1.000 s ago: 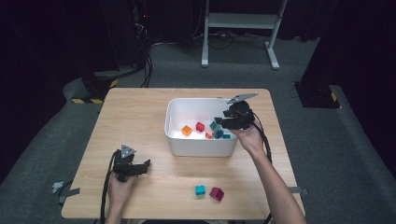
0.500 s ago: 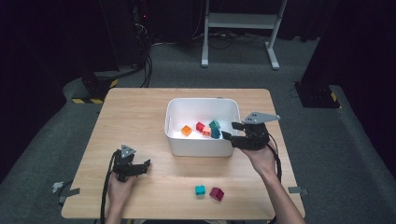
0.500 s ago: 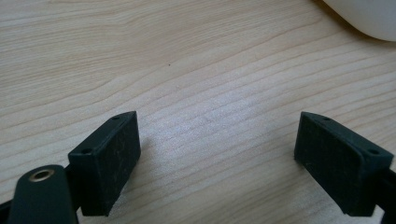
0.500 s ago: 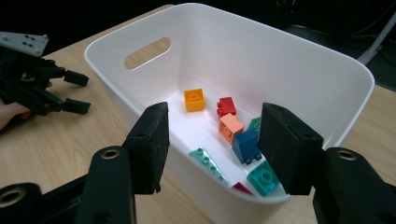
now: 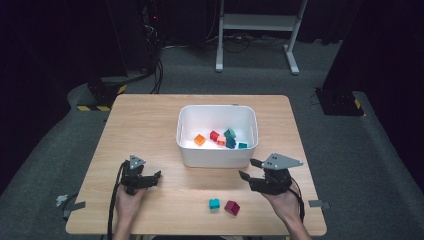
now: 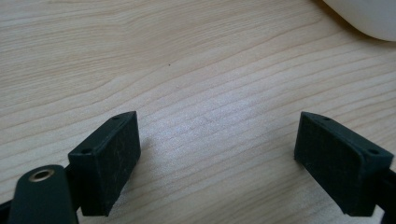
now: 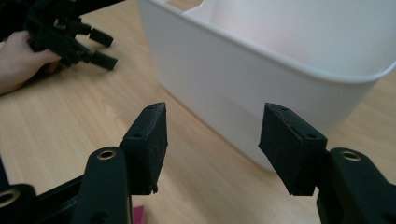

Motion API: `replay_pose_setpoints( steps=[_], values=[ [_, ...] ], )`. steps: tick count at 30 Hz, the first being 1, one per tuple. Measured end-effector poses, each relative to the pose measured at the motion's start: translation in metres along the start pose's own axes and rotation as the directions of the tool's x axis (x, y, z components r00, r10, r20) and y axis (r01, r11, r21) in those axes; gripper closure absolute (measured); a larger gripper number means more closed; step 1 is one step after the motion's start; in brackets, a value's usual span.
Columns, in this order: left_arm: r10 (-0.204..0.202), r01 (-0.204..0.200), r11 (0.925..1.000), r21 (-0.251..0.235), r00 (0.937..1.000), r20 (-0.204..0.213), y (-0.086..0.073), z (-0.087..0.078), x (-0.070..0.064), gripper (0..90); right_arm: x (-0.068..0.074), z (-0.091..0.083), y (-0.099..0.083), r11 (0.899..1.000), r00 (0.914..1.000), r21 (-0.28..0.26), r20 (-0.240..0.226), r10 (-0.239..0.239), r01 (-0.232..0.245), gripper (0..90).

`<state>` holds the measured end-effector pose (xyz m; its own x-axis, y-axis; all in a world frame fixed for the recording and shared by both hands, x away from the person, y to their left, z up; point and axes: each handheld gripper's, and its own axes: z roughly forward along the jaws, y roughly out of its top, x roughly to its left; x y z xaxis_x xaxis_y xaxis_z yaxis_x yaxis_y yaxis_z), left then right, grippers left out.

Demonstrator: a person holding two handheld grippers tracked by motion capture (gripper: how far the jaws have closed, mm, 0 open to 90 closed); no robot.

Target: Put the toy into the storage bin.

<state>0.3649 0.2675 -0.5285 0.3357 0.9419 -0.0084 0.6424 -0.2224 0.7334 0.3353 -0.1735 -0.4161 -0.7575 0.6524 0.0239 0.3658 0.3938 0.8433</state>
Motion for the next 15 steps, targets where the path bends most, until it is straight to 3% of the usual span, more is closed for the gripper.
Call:
replay_pose_setpoints(
  steps=[5, 15],
  values=[
    [0.000, 0.000, 1.0000, 0.000, 1.0000, 0.000, 0.000, 0.000, 0.000, 14.4, 0.017, 0.010, -0.028, 0.999, 0.9989, 0.035, -0.046, 0.012, -0.010, 41.0],
    [0.000, 0.000, 1.0000, 0.000, 1.0000, 0.000, 0.000, 0.000, 0.000, 14.5, 0.036, 0.031, -0.057, 0.996, 0.9956, 0.084, -0.093, 0.015, -0.008, 41.0]
  ],
)
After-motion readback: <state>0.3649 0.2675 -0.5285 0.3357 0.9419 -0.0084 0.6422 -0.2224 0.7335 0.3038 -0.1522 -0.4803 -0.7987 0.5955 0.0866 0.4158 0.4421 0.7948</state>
